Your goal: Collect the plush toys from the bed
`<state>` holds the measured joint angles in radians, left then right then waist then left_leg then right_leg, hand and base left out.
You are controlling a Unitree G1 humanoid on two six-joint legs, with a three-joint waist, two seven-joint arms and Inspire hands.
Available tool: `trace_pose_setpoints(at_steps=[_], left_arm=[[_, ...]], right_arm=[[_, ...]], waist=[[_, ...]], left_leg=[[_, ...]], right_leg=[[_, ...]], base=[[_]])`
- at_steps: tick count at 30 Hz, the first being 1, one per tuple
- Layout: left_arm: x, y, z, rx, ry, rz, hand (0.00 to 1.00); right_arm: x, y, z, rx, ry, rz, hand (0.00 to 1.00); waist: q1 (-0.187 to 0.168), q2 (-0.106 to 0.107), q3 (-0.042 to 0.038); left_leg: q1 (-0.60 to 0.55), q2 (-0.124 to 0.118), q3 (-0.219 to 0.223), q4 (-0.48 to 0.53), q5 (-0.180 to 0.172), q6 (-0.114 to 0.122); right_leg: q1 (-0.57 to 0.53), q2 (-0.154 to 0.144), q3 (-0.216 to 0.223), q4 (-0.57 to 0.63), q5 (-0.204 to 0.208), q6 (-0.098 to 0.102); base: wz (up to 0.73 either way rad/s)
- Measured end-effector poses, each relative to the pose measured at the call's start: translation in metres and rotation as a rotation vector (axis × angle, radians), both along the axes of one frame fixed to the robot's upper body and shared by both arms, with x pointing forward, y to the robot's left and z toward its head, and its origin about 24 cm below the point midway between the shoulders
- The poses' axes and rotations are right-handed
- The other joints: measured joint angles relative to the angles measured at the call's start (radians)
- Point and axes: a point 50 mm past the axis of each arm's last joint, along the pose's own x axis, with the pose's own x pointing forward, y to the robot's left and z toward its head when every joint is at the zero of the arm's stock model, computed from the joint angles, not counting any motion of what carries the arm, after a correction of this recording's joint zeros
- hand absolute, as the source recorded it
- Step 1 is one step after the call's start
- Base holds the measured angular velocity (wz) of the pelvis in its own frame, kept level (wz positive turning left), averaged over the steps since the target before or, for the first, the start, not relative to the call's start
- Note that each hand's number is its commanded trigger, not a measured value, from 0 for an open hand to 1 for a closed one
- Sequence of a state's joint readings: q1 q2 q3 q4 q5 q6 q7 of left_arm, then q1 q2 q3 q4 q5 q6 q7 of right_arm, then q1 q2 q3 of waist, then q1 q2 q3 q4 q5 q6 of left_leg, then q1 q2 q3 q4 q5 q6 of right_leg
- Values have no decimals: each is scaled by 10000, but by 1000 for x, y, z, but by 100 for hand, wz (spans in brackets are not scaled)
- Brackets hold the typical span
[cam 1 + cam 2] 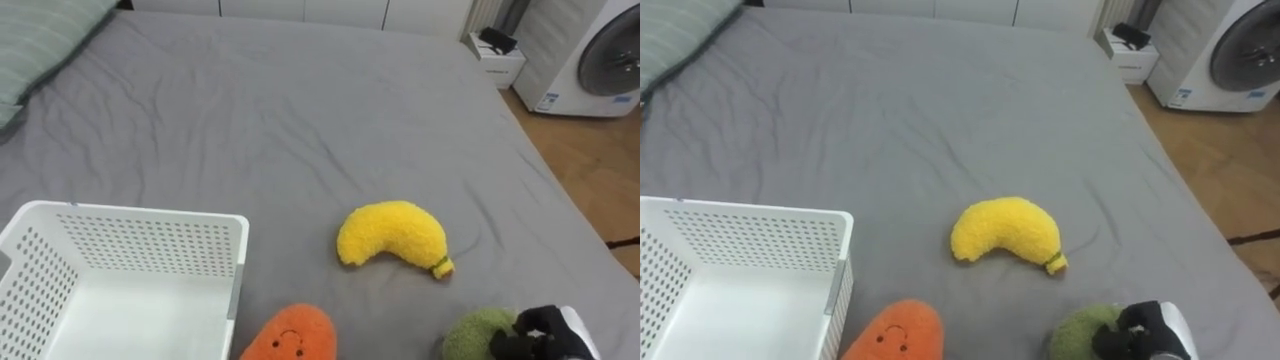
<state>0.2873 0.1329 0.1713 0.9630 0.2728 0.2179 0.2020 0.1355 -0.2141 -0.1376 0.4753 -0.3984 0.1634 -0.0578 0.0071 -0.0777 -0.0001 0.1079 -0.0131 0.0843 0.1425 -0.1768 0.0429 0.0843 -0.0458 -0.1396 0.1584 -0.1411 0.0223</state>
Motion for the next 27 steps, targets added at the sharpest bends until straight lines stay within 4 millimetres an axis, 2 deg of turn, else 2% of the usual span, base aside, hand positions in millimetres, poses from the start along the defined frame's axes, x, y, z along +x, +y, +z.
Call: trace_pose_setpoints(at_steps=[1,3,7,15,20,22,26,27], left_arm=[[0,0,0,-13,-8,-11,0],[1,0,0,-25,-37,-27,0],[7,0,1,-9,-248,-80,0],[11,-3,0,-104,-301,-212,0],[12,-4,-1,-155,-444,-337,0],[13,-6,-1,-162,-512,-333,0],[17,-7,-2,-187,-527,-360,0],[19,-7,-2,-179,-579,-382,0]], right_arm=[[8,2,10,-111,-407,293,100],[18,6,25,-267,-1049,708,100],[37,15,58,-404,-2501,1371,100],[62,34,89,-375,-3813,2297,100],[82,41,117,-529,-4972,2634,100],[91,50,132,-570,-5580,2998,100],[98,62,142,-464,-5957,3574,100],[99,65,144,-437,-6020,3717,100]], waist=[[-15,51,43],[-46,70,31],[6,138,65],[36,125,60],[268,115,57],[295,75,46],[329,-27,56],[440,-57,72]], left_leg=[[-41,-2,7,1,1,1],[-88,-1,-4,0,0,2],[-116,5,-37,-16,3,-2],[-286,5,-27,6,8,4],[-338,5,-44,6,8,4],[-340,5,-60,0,9,2],[-355,5,-121,2,10,1],[-377,4,-139,9,10,1]], right_leg=[[-30,4,16,-9,7,7],[-34,7,24,-32,9,9],[-33,9,-9,-68,10,6],[-210,3,-5,12,17,-2],[-207,5,-12,-17,17,-2],[-194,6,-38,-32,17,-2],[-166,1,-161,-38,19,-3],[-172,-3,-189,-34,21,-5]], base=[[-3],[2],[5],[-1],[0],[4],[6],[6]])
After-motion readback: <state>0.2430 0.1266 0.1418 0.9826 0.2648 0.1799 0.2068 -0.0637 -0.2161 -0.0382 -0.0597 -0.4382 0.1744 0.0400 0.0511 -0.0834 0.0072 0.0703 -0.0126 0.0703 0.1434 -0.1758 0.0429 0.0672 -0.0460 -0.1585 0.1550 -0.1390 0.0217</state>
